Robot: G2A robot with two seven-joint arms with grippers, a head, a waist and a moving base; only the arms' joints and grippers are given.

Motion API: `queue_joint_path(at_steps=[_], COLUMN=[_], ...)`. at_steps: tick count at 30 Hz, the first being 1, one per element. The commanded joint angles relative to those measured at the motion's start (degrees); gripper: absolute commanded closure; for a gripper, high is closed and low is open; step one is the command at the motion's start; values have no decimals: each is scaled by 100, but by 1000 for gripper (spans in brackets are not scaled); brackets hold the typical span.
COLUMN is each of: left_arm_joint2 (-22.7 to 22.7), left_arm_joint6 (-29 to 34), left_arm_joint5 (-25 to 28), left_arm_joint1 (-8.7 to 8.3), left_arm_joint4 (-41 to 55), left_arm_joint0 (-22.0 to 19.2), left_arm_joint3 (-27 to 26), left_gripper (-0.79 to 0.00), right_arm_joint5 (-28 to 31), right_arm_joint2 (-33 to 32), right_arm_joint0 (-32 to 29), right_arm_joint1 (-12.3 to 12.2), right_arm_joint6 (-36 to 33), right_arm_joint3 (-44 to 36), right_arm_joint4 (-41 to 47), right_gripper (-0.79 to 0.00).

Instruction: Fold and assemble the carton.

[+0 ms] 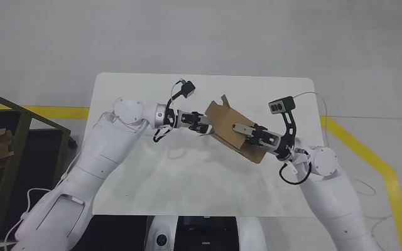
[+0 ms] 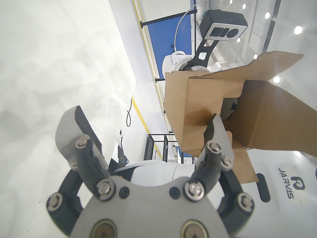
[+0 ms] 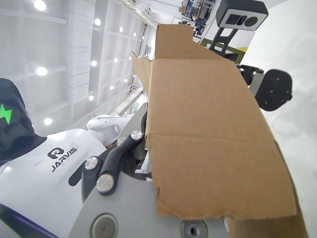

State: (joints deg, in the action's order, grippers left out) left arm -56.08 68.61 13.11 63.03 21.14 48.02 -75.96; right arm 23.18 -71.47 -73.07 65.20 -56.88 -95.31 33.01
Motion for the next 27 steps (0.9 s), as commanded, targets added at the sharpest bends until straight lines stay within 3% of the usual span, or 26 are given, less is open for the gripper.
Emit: queue_joint_path(at_steps=[1, 11, 22, 27], left_arm_joint2=[-34, -331, -1038, -1153], left_arm_joint6=[0, -206, -737, -762], left_arm_joint5=[21, 224, 855, 968], left_arm_joint1=[-8, -82, -272, -309], left_arm_joint4=[24, -75, -613, -731], left_arm_joint0=[28, 232, 722, 820], left_arm_joint3=[9, 20, -217, -276], left_gripper=[-785, -785, -785, -785], right_arm_joint5=[1, -40, -649, -791], right_arm_joint2=[-12, -61, -64, -27], right_arm_joint0=[-1, 22, 231, 323], right_arm_joint1=[-1, -5, -50, -40], right_arm_joint6=[7, 22, -272, -252], right_arm_joint3=[11, 108, 326, 469], right_arm_joint4=[16, 87, -226, -78], right_gripper=[0, 0, 0, 0])
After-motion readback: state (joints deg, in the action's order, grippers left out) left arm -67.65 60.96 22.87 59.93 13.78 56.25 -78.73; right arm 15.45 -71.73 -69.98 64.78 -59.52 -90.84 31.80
